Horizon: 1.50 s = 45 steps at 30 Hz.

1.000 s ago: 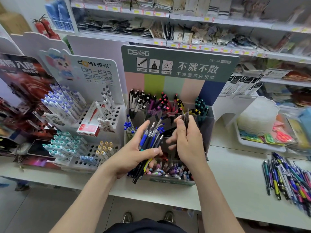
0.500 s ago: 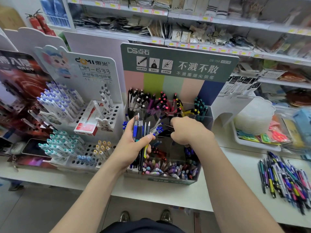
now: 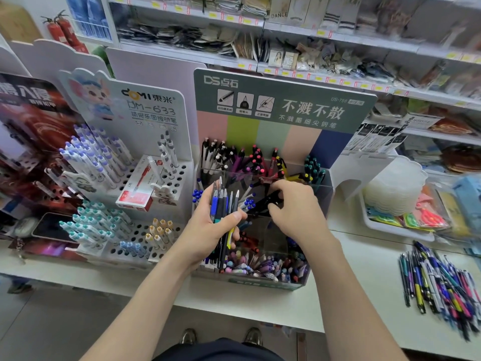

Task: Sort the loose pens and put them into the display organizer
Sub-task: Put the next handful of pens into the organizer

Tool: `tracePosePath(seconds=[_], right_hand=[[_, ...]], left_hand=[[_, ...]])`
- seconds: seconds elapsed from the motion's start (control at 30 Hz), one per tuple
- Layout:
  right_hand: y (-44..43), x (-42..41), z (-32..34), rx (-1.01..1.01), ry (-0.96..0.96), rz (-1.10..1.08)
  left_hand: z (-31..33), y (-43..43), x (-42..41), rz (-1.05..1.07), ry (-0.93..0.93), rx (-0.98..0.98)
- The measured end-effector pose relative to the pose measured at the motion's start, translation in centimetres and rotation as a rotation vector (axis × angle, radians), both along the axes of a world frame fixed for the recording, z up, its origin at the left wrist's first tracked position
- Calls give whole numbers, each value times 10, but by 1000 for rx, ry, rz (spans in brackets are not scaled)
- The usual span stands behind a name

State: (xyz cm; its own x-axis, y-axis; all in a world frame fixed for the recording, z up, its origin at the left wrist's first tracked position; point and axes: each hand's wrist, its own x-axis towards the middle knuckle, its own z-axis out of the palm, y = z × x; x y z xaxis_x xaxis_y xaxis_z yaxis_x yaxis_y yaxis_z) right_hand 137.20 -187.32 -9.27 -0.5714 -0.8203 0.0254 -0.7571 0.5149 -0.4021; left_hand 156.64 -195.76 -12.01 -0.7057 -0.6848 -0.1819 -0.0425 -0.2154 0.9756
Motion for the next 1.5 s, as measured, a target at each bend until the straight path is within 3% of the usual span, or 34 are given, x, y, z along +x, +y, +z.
tracePosePath(seconds=[0.1,0.27,0.33,0.5,0.67,0.73,0.87,0.93,1.17,1.33,1.5], right_hand=[[13,25,6,-412,-72,-50],[18,44,15,-255,-747,-53],[19,45,18,-336,-942,-163],[11,42,19,-721,-851,-427],[12,36,30,-1205,-801,-338],[15,30,31,-1142,-741,-221],[18,31,14,-583,-577,-9],[21,36,10,-459,-563,44],[34,26,16,-338,-655,244],[37,31,15,-385,-757,148],[36,35,11,-449,-741,22]], left_hand=[[4,1,-1,-64,37,-4],[10,4,-3,-254,89,43],[13,5,-4,-309,91,63],[15,9,-4,-414,42,69],[15,10,0,-425,-13,21],[13,8,1,-384,-65,-66],[14,6,2,-357,-107,-202],[16,6,3,-376,-155,-237],[23,5,12,-512,-90,55],[21,5,13,-580,-109,44],[24,9,13,-583,-102,75]])
